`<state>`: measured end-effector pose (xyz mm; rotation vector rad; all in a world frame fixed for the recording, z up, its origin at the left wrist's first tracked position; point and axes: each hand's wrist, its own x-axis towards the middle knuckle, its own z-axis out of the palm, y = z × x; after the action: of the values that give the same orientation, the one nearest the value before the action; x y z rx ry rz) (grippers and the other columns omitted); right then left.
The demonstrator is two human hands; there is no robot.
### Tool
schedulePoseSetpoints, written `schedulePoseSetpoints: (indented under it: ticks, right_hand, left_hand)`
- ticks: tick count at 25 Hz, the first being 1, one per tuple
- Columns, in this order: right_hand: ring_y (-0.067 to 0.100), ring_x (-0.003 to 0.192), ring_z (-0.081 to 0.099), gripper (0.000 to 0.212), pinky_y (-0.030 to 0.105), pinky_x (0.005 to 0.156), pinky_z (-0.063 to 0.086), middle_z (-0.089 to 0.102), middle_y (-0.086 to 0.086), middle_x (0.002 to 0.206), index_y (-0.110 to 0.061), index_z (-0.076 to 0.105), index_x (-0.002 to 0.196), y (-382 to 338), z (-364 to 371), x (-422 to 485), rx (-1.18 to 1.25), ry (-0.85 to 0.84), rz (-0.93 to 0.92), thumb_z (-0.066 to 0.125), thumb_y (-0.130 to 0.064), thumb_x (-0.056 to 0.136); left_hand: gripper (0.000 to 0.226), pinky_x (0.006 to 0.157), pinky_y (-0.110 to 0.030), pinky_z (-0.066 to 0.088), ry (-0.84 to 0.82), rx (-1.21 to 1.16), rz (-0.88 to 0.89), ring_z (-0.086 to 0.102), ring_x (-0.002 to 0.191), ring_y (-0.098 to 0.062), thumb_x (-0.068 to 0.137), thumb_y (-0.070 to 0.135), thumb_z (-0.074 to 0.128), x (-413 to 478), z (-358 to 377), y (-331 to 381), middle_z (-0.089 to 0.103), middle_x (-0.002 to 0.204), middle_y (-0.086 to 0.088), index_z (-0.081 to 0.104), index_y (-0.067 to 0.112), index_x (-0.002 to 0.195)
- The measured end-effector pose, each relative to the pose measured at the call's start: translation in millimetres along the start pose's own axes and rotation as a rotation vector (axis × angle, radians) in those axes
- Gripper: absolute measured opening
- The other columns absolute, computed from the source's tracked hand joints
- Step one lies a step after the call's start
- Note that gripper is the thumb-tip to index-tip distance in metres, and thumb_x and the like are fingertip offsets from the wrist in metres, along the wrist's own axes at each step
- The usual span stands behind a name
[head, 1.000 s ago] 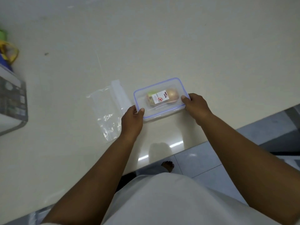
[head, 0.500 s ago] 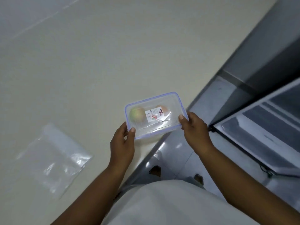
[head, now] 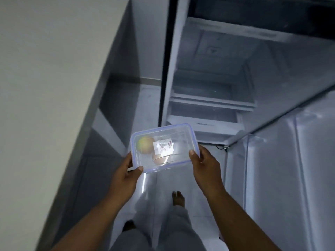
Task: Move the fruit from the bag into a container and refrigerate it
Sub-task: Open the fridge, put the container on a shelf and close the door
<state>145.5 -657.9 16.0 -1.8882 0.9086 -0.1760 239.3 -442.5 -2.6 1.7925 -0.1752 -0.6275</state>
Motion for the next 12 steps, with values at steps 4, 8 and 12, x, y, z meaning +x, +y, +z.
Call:
schedulePoseSetpoints:
  ticks: [4,8,12]
  right_hand:
    - [-0.025,0.079,0.056,0.023,-0.005,0.060,0.038,0.061,-0.030,0.087,-0.040,0.060,0.111,56,-39,77,0.070,0.072,0.047,0.060,-0.028,0.092]
    - [-0.014,0.087,0.062,0.028,0.005,0.066,0.043,0.065,-0.029,0.092,-0.043,0.061,0.109,112,-54,168,0.099,0.100,0.079,0.063,-0.024,0.089]
    - [0.009,0.094,0.065,0.029,0.023,0.079,0.049,0.071,-0.006,0.103,-0.029,0.063,0.118,153,-60,266,0.109,0.141,0.027,0.063,-0.026,0.090]
  left_hand:
    - [0.046,0.080,-0.005,0.045,-0.147,0.045,0.012,0.058,0.106,0.008,0.094,0.011,0.057,90,81,-13,0.065,0.114,0.031,0.053,0.046,0.125]
    - [0.041,0.081,-0.008,0.045,-0.187,0.081,0.006,0.057,0.108,0.007,0.095,0.020,0.057,183,147,-36,0.063,0.120,0.022,0.053,0.038,0.131]
    - [0.033,0.085,-0.017,0.049,-0.203,0.079,0.030,0.063,0.102,-0.005,0.095,0.019,0.056,269,195,-40,0.068,0.114,0.009,0.058,0.045,0.116]
